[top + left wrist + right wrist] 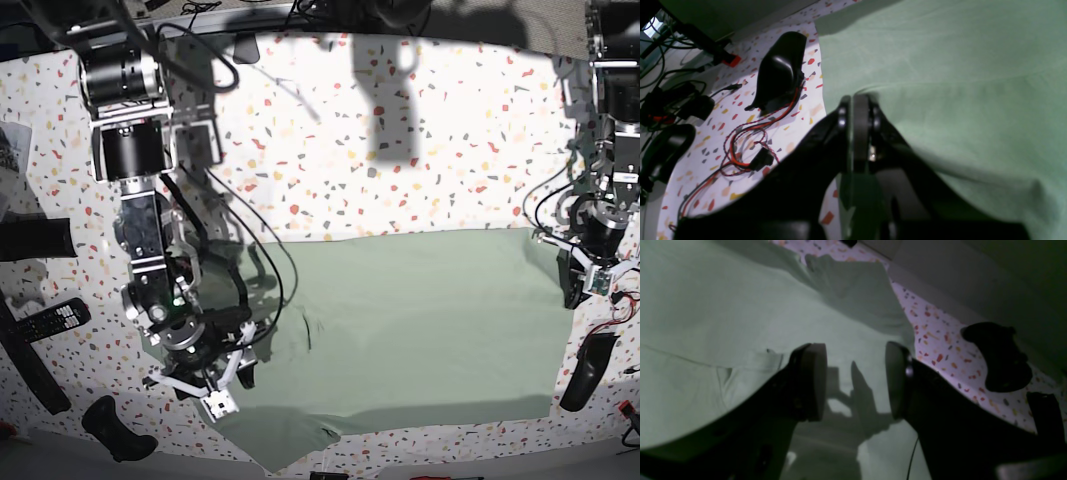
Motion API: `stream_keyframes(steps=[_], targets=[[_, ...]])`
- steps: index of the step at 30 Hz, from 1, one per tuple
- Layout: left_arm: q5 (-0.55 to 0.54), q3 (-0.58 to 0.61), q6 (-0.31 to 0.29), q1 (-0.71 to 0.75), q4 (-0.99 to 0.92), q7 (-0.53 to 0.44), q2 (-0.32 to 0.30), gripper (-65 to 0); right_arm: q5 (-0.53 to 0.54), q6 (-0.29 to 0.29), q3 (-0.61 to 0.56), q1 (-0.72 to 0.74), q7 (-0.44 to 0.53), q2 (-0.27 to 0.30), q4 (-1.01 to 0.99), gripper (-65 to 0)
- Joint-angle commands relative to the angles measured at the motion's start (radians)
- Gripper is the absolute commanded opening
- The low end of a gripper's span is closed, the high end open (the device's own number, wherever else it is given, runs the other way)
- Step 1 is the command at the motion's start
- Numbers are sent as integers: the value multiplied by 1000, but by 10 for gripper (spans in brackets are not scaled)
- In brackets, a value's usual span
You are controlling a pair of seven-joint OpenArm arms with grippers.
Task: Fold the T-shirt properly
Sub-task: 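Drag the held shirt edge with the right gripper to flatten it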
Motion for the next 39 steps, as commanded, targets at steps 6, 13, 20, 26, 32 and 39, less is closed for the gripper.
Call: stream_keyframes(steps=[6,13,20,26,32,39], targets=[[-9,-8,7,-24,12,-32,-20,-650,88,-1,5,30,11,5,16,-374],[-9,-8,7,-24,12,-32,-20,-650,87,-1,5,30,-10,5,16,-374],[-10,-8,7,-24,12,-32,-20,-643,87,-1,5,31,-24,5,16,-374],[-9,-8,91,-30,12,-32,-20,-259,76,-1,5,31,-41,6,16,-374],[-10,-8,40,-41,18,36,-42,-259,83,135,-13,58,-229,42,16,-374],[-8,-8,-253,-30,146,26,-122,-259,236,341,-88,63,-386,154,106,-374]])
